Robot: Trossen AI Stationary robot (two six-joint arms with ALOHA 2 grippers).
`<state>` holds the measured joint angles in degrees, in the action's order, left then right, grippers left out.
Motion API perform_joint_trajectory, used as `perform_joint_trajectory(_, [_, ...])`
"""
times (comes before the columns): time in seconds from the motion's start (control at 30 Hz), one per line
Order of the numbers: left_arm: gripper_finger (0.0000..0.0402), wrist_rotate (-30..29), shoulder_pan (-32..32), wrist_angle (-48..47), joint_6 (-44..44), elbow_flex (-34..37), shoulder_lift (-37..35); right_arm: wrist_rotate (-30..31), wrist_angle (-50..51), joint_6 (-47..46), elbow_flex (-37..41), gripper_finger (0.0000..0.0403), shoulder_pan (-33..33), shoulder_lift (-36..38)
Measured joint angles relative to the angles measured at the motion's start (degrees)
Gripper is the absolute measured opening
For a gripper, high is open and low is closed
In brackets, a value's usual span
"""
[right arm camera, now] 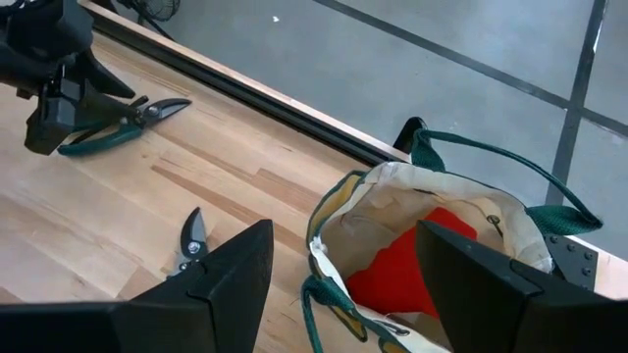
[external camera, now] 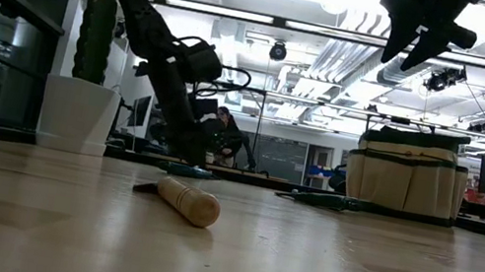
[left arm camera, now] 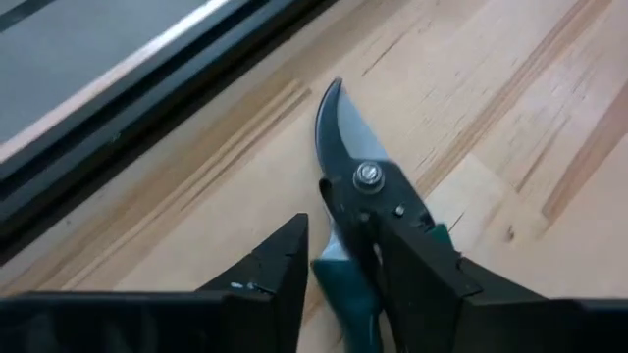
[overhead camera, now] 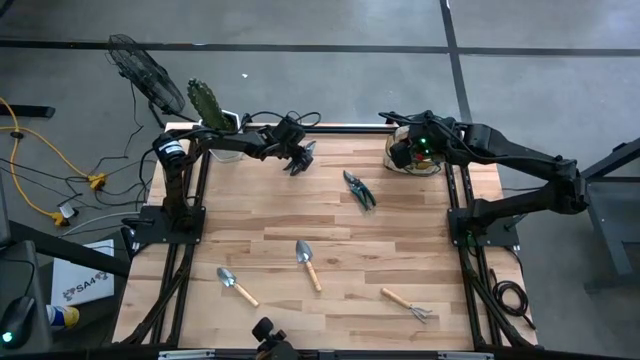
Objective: Pick & Place Garden tools in Gardening bag
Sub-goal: Put the left green shear scissor into the gardening bag
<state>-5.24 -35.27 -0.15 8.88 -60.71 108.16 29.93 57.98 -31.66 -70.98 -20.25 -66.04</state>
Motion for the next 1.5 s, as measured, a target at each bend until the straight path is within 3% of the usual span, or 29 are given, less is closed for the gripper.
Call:
perform_joint_trajectory(0.63, [0.0004,-0.32,0.0,-0.43,-2.58,0.0,-0.07,-0.09,0.02,0.0,0.0,0.024,0.0,0.0])
perform_joint_trajectory(1.07, [0.0,2.98,0.02,-1.09,-7.14,0.07,-1.98,-2.83,0.04,0.0,0.01,0.024,0.01,0.0])
perform_joint_trajectory(1.5, [0.0,4.94,0.56,-5.21,-10.06,0.07,-13.5,-3.34,-0.02,0.0,0.01,0.024,0.02,0.0])
